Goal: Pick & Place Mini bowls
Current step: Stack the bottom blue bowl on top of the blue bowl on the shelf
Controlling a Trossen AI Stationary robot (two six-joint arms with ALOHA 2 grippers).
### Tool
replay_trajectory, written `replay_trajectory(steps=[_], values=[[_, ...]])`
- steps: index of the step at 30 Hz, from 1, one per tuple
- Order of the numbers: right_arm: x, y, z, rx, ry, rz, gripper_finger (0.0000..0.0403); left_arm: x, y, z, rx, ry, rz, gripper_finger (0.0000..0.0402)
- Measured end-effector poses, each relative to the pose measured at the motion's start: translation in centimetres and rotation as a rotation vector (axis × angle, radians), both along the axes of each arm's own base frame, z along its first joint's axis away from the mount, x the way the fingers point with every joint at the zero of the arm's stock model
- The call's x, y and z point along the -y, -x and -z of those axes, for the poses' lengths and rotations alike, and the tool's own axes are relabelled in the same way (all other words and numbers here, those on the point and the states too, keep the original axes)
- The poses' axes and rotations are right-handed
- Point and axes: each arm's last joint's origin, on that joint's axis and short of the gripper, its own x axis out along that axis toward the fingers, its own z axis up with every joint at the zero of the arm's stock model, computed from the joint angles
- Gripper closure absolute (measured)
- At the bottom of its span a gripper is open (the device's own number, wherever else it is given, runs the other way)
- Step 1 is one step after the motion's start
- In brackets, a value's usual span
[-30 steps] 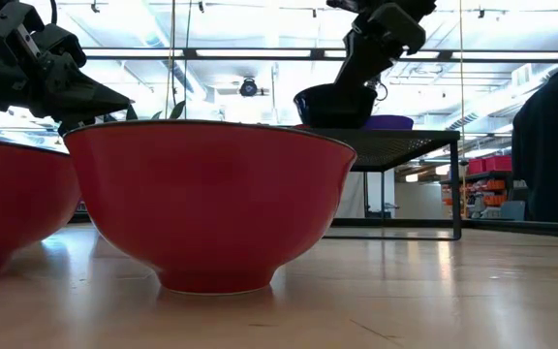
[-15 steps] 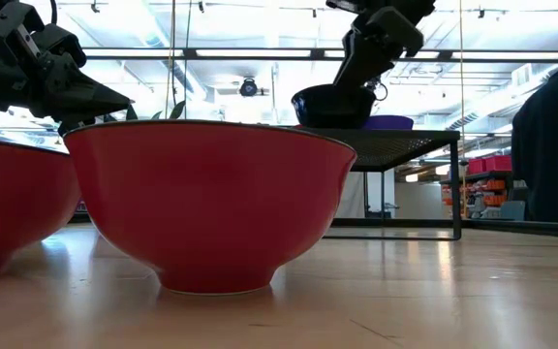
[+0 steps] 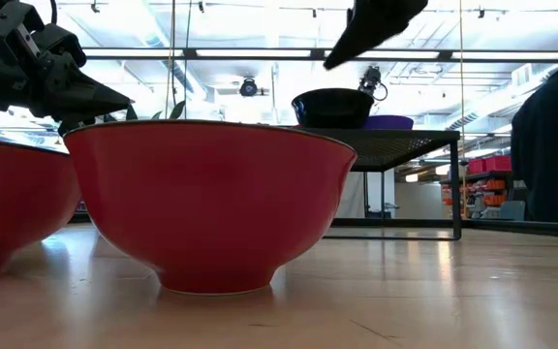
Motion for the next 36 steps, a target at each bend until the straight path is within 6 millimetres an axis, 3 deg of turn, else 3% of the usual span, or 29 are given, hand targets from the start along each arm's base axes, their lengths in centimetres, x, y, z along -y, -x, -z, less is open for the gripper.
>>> replay_trajectory(steps=[5,10,14,17,22,27,32,36], values=[[-3.7,1.6,-0.9,0.057,-0.067,-0.058,0.0248,0.3,0.0,-0.5,0.044,-0.035,0.025,0.0390],[-8.4,3.2,-0.7,0.104,-0.160,-0.120,0.0271,1.2,-0.1,-2.4,0.217,-0.148,0.089,0.0395],[-12.0,5.4,2.5,0.123,-0.204,-0.167,0.0292,2.3,-0.3,-3.3,0.313,-0.231,0.147,0.0397],[-13.6,7.3,5.3,0.151,-0.301,-0.175,0.0307,3.2,-0.9,-3.3,0.290,-0.262,0.176,0.0398],[-14.5,9.8,9.5,0.245,-0.549,-0.133,0.0331,5.8,-3.9,-5.1,0.189,-0.309,0.192,0.0399],[-13.8,11.4,12.1,0.318,-0.637,-0.110,0.0352,10.1,-8.4,-7.1,0.011,-0.414,0.251,0.0399],[-12.7,12.1,13.6,0.333,-0.619,-0.050,0.0368,14.1,-11.5,-8.4,-0.339,-0.429,0.324,0.0397],[-12.5,12.2,13.9,0.343,-0.589,-0.042,0.0376,16.3,-12.2,-9.4,-0.662,-0.295,0.340,0.0395]])
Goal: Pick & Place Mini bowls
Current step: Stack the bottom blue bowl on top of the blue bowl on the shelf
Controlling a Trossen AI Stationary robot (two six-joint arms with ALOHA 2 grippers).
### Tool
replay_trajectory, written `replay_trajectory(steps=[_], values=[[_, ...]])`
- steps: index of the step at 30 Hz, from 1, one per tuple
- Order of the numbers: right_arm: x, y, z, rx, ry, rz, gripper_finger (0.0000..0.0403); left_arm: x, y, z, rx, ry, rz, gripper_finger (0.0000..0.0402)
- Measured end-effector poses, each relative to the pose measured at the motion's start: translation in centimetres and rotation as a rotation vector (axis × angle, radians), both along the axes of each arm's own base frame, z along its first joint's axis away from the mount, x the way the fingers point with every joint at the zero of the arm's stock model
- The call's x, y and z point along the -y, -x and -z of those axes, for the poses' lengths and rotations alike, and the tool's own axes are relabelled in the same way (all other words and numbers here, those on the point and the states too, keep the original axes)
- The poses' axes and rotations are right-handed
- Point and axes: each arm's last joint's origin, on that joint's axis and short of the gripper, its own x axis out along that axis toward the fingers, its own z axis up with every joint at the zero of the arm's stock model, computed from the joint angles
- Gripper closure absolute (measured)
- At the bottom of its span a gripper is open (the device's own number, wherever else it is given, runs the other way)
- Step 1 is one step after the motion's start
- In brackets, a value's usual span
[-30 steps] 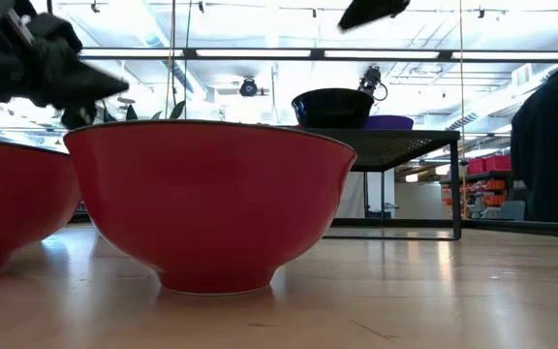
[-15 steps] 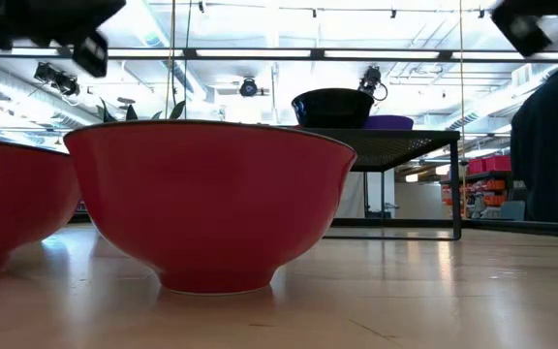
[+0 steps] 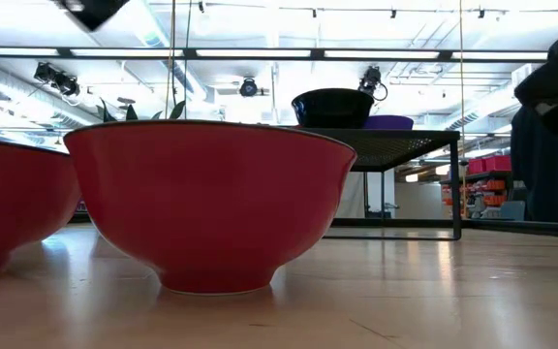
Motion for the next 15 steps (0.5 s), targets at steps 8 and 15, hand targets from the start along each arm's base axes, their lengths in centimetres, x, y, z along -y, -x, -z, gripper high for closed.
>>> replay_trajectory(steps=[8,15], values=[[0.6,-0.5,-0.1,0.038,0.111,0.037,0.0378,3.2,1.8,1.1,-0.589,0.253,-0.108,0.0393],[1.2,-1.0,-0.2,0.040,0.147,0.051,0.0378,5.1,5.7,3.9,-0.727,0.185,-0.164,0.0363]])
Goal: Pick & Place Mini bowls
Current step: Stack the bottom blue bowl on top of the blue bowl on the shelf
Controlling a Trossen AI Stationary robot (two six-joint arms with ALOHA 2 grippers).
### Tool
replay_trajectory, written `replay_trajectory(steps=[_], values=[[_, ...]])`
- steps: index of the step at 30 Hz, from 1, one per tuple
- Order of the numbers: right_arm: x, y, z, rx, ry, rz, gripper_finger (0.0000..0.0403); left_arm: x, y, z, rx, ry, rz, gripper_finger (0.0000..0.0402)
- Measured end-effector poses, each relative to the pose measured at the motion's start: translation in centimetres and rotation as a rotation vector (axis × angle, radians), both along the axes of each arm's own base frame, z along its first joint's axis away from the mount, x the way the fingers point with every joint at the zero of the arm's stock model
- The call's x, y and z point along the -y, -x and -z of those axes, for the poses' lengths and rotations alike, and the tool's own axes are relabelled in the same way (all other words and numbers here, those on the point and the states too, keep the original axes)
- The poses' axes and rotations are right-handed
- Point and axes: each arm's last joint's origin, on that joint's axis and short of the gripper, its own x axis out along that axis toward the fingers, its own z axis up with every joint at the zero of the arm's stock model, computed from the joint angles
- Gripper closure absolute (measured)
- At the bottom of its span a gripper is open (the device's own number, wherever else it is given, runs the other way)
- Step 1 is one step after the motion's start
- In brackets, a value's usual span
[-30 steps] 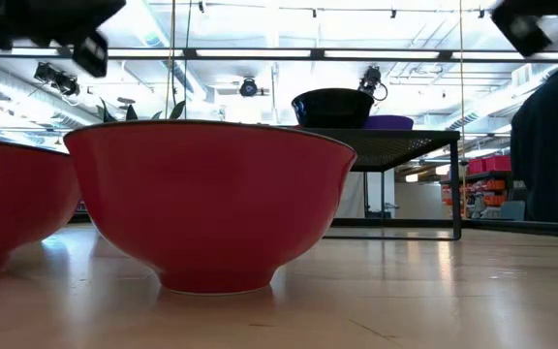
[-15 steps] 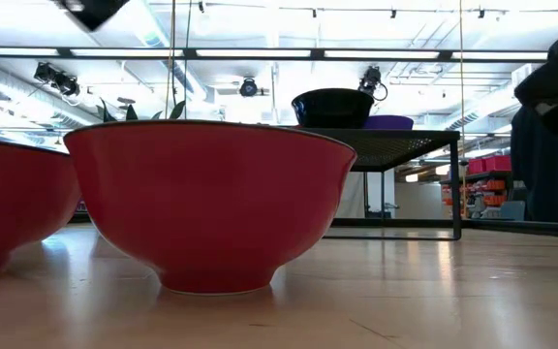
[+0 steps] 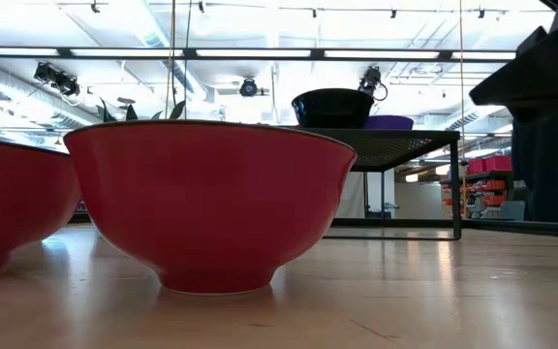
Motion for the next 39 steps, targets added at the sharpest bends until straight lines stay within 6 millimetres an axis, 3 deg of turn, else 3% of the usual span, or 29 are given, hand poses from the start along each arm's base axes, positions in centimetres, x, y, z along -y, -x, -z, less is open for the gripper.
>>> replay_trajectory(steps=[6,10,22,39], values=[[0.4,-0.4,0.0,0.001,0.023,0.011,0.0378,0.3,1.9,1.2,0.133,-0.153,0.019,0.0295],[0.7,-0.6,-0.1,0.005,0.018,0.024,0.0378,0.1,2.4,1.9,0.157,-0.196,0.041,0.0273],[0.7,-0.8,-0.2,0.019,-0.002,0.031,0.0378,-0.1,2.3,2.6,0.184,-0.199,0.047,0.0297],[0.7,-0.8,-0.2,0.021,-0.005,0.030,0.0378,0.2,1.8,3.2,0.191,-0.186,0.035,0.0298]])
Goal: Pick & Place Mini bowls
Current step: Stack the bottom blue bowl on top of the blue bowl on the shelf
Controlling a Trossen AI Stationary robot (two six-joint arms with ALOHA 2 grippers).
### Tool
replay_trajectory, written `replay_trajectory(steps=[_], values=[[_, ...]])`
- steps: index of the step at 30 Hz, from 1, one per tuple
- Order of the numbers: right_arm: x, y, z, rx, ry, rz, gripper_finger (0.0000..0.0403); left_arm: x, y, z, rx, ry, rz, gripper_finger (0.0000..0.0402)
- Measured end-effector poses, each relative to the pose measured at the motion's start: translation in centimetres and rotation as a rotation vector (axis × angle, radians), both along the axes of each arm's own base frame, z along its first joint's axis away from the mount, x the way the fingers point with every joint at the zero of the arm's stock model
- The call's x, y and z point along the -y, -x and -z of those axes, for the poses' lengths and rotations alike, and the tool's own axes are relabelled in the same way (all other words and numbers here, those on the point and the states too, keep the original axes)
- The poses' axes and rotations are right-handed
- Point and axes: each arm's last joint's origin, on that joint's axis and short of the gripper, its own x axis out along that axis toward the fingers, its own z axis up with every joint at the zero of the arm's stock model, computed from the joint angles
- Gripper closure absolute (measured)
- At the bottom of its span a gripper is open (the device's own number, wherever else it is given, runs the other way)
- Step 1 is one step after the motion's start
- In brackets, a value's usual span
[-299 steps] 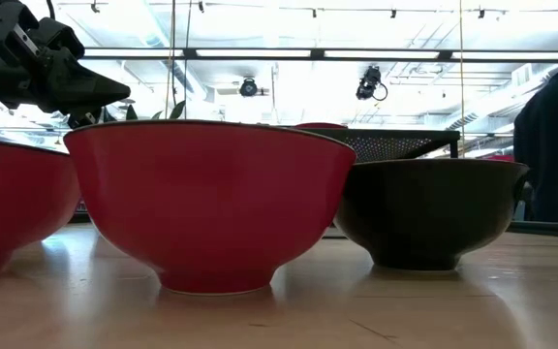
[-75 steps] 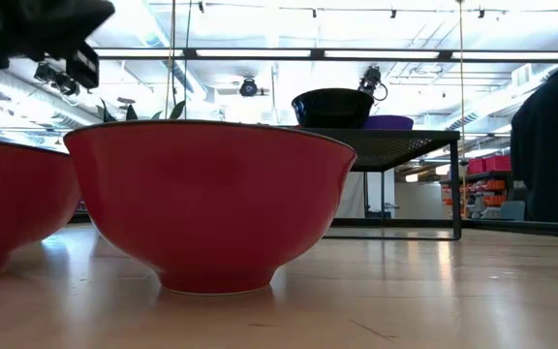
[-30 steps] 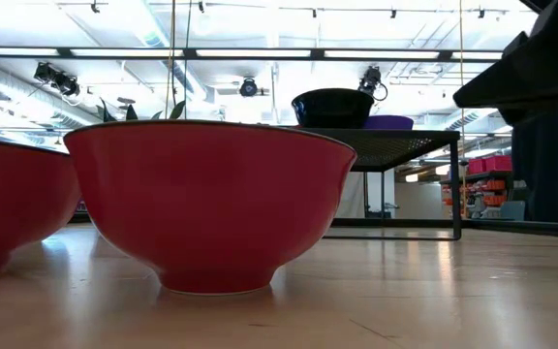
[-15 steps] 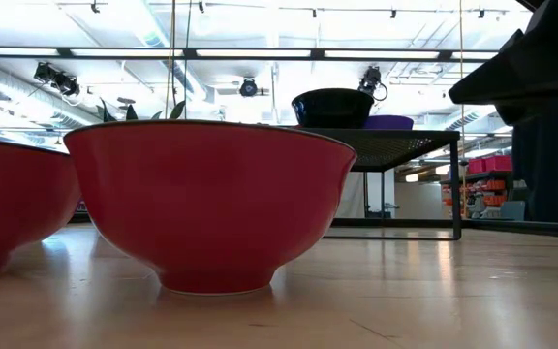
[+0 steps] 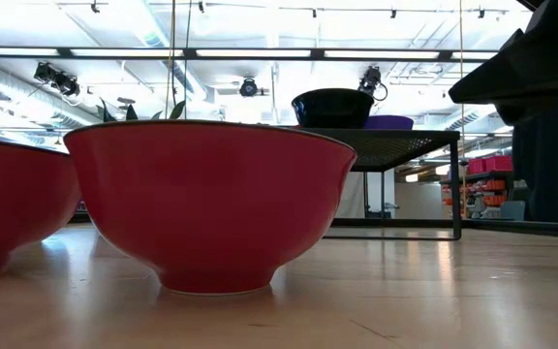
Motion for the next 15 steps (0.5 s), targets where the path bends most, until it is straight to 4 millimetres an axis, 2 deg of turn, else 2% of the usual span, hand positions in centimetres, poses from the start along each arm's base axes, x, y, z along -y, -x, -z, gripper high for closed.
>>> replay_trajectory(steps=[5,15], values=[[0.0,0.0,0.0,0.000,0.003,-0.001,0.0378,-0.1,-0.8,1.0,-0.066,0.021,-0.028,0.0298],[0.0,0.0,0.0,-0.001,0.004,-0.002,0.0378,-0.6,-1.6,1.0,-0.069,0.027,-0.071,0.0303]])
